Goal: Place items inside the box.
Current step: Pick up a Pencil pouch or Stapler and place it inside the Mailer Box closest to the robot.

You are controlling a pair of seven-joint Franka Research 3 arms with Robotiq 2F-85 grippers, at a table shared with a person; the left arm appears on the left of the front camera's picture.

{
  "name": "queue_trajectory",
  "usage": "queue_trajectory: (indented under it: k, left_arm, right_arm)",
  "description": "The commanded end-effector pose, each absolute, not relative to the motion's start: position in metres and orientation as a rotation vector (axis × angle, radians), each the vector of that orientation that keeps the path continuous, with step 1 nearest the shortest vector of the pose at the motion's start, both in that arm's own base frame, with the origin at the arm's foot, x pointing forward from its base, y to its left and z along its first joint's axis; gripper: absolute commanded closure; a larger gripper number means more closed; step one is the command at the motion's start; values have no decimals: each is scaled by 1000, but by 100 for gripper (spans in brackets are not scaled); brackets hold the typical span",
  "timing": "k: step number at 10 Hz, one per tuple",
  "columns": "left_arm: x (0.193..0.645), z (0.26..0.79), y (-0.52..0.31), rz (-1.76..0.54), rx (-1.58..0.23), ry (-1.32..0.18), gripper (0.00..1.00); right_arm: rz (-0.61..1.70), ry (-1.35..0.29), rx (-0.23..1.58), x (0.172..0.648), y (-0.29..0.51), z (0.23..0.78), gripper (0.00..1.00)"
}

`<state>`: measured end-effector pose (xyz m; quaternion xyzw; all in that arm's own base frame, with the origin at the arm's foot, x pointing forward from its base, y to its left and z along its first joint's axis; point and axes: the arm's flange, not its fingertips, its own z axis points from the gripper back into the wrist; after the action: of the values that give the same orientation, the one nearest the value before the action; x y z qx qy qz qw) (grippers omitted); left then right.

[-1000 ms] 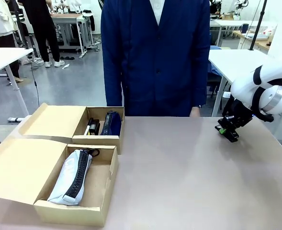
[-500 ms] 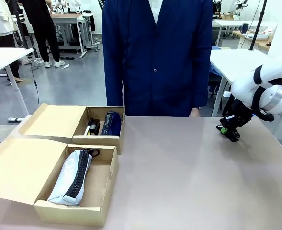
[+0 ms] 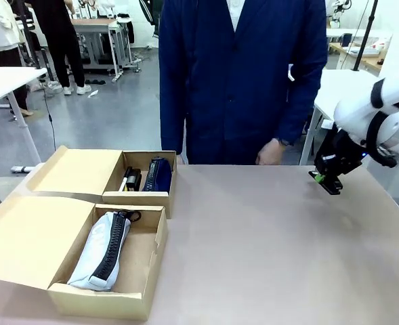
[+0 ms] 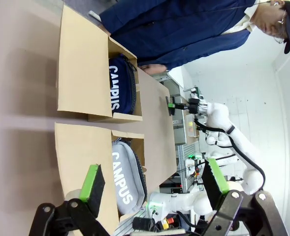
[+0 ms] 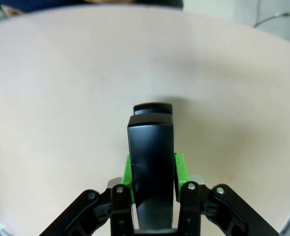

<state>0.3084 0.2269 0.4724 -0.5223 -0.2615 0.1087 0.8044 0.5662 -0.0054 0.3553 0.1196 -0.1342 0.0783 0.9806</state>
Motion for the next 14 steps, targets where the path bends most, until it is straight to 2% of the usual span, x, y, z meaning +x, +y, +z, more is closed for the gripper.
queue_trajectory:
  k: [1,3,6,7,8,10,11,14]
  left_arm:
    - [307,473,226,214,-1129,-579,0]
    - [307,473,226,214,-1129,-579,0]
    - [307,473,226,214,-1129,-579,0]
    - [307,473,226,214,-1129,-579,0]
    - [307,473,226,214,-1129,-579,0]
    - [307,473,226,214,-1129,-579,0]
    - [307,473,226,214,-1129,-579,0]
    - [307,473,226,214,-1129,-579,0]
  right_arm:
    - [-56,-251,330,484,8,430,100]
    - [-171,-104,391,399,14,456,100]
    - [-195,-143,393,312,8,465,100]
    - [-153,-107,425,308,6,465,100]
    - [-187,-109,401,338,8,468,100]
    - [-187,-109,401,338,8,468,100]
    - [-179,-107,414,330,5,479,64]
    - [8,-17,344,330,96,483,64]
